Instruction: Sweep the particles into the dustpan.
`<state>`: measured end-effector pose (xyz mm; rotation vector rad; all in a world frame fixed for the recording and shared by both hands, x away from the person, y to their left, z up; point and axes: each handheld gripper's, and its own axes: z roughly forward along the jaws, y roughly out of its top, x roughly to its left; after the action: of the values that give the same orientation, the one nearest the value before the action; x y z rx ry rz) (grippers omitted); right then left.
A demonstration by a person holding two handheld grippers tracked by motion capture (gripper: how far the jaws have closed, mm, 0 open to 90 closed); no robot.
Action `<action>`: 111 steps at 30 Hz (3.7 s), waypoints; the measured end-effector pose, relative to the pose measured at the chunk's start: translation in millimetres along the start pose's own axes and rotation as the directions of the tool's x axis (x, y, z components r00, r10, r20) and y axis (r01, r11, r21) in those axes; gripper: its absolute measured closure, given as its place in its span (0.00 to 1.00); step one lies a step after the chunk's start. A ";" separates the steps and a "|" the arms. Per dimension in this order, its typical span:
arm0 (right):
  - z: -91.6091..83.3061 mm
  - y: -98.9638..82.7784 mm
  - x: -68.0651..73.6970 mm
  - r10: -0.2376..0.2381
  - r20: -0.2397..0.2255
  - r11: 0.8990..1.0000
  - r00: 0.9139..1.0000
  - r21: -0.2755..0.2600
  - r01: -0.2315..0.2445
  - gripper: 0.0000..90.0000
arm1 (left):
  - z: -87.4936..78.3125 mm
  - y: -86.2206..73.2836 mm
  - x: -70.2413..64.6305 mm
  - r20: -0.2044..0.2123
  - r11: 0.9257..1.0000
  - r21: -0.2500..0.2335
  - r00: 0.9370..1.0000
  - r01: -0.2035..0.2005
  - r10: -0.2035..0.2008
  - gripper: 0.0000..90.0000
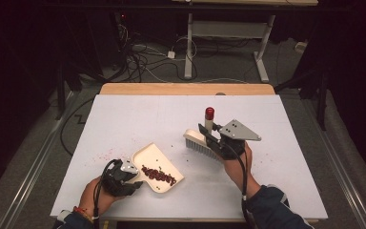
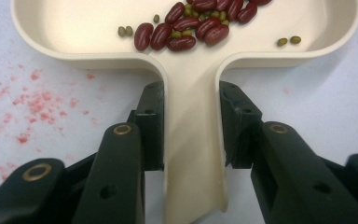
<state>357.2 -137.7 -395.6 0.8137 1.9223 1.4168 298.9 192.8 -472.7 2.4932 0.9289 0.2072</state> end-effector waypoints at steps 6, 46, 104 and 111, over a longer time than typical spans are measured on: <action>-3.1 -1.0 -4.5 -0.013 -0.015 0.999 1.000 0.033 0.013 0.78 | 0.6 -3.8 -2.4 0.003 1.000 0.002 1.000 0.005 -0.005 0.70; -35.1 5.6 44.4 0.021 -0.188 1.000 0.982 -0.012 -0.023 0.78 | 6.9 8.7 -5.5 0.008 1.000 0.005 1.000 0.030 -0.030 0.70; 7.1 14.2 53.2 -0.042 -0.205 0.997 0.978 -0.071 0.028 0.78 | 3.6 13.5 23.1 0.002 0.997 0.021 0.997 0.074 -0.074 0.70; 28.5 10.3 50.4 -0.096 -0.155 0.993 0.983 -0.088 0.083 0.78 | 3.8 15.4 21.8 0.005 0.996 0.008 0.996 0.089 -0.089 0.70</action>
<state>348.9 -79.5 -398.3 0.5846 1.9783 1.5335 325.5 195.4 -469.2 2.4518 1.0376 0.1678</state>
